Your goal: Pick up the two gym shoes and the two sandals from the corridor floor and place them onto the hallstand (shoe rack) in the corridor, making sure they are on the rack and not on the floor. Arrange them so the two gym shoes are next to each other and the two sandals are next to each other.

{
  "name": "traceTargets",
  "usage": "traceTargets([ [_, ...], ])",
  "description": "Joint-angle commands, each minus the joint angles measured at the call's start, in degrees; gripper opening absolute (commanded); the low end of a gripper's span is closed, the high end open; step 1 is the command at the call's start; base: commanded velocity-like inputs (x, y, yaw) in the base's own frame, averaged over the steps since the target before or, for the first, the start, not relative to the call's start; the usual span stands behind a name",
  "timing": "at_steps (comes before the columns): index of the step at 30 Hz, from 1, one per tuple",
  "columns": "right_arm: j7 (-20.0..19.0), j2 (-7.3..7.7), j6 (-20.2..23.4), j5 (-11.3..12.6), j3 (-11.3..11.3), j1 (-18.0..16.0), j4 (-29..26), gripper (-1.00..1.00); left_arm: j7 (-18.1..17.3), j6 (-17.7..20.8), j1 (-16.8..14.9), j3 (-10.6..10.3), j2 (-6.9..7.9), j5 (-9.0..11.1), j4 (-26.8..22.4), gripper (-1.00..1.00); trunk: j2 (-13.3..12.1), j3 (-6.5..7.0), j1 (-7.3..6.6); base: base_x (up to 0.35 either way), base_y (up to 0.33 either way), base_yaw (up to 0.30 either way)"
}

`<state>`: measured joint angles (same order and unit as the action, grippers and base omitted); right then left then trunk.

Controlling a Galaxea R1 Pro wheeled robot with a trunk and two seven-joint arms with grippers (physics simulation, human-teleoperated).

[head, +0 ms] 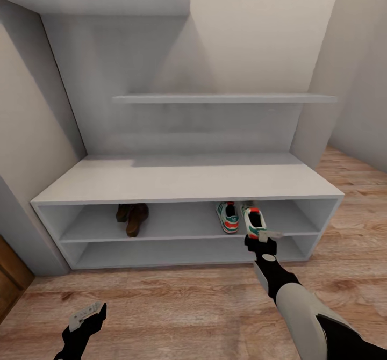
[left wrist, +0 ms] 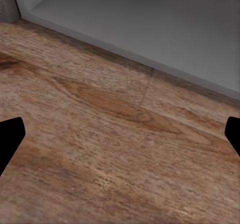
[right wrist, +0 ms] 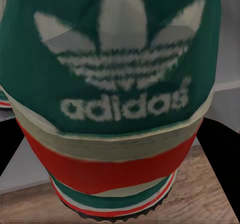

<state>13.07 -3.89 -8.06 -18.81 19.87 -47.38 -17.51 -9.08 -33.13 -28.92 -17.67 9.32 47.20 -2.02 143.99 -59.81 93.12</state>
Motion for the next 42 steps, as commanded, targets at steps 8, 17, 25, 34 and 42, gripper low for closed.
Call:
traceTargets([
  [8,-0.06,0.02,-0.02,0.0,0.0,0.01,0.65,-1.0,-0.01,0.0,0.0,0.0,0.0,0.0,0.0,1.0,0.0,0.0,0.0,0.0,0.0,0.0],
  [17,-0.06,0.02,-0.03,0.0,-0.06,0.01,0.72,-1.0,-0.02,0.0,0.0,0.0,0.0,0.0,-0.03,1.0,0.0,0.0,0.0,0.063,0.028,0.0],
  [25,-0.05,0.02,-0.03,0.0,-0.04,0.01,0.73,-1.0,-0.01,0.0,0.0,0.0,0.0,-0.04,-0.02,1.0,0.0,0.0,0.0,0.104,0.009,0.0],
  [34,-0.06,0.02,-0.03,0.0,-0.03,0.01,0.73,-1.0,0.01,0.0,0.0,0.0,0.0,-0.08,-0.01,1.0,0.0,0.0,0.0,0.047,0.001,0.0],
  [42,-0.04,0.07,-0.03,0.0,-0.01,0.01,0.73,-1.0,-0.01,0.0,0.0,0.0,0.0,-0.09,-0.02,1.0,0.0,0.0,0.0,0.004,0.0,0.0],
])
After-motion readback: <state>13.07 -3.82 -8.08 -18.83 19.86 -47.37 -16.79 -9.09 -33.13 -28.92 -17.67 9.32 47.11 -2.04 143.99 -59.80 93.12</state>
